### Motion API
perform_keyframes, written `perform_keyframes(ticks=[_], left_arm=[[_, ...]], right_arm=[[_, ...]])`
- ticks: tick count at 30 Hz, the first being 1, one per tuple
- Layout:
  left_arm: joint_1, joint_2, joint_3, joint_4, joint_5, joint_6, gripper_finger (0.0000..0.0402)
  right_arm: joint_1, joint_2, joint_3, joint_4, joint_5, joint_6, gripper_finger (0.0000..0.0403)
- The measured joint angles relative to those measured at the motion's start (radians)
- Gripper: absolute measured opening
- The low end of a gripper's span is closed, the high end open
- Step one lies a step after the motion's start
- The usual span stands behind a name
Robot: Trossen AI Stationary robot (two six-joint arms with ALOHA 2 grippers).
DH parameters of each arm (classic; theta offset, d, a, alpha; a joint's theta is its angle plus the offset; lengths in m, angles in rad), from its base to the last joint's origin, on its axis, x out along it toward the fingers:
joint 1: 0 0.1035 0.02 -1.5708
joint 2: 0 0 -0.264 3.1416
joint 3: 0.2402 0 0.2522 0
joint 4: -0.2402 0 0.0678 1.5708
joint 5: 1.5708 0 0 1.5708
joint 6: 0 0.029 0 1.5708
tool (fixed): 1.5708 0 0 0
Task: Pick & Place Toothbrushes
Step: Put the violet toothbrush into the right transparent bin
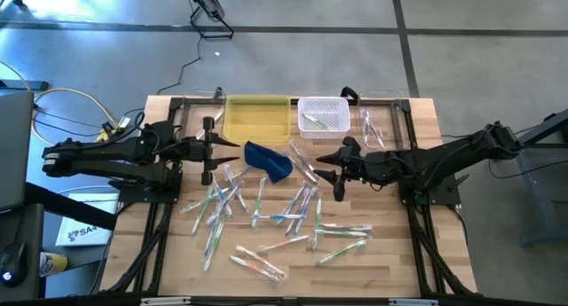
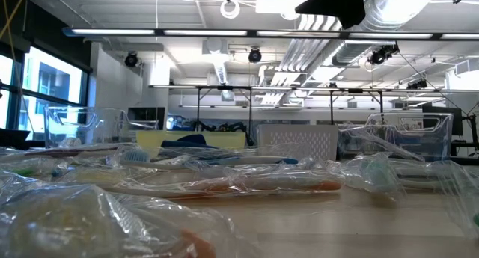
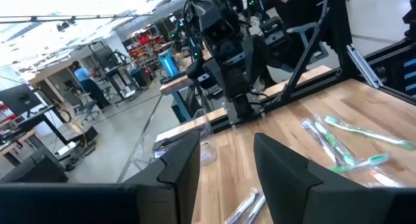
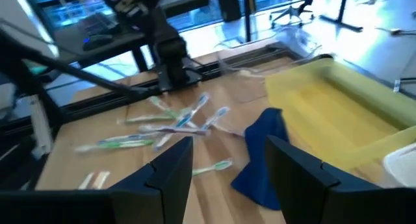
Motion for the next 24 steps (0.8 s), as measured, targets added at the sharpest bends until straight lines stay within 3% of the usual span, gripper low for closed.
perform_keyframes(ticks=[6, 13, 24], left_arm=[[0.0, 0.001, 0.0, -0.029, 0.0, 0.0, 0.0139], [0.0, 0.0, 0.0, -0.022, 0.0, -0.004, 0.0139], [0.0, 0.0, 0.0, -0.021, 0.0, -0.004, 0.0139]], right_arm=[[0.0, 0.0, 0.0, -0.077, 0.024, 0.027, 0.0183], [-0.024, 0.027, 0.0, -0.188, 0.097, 0.234, 0.0179], [-0.059, 0.182, 0.0, -0.145, 0.083, 0.239, 0.0136]])
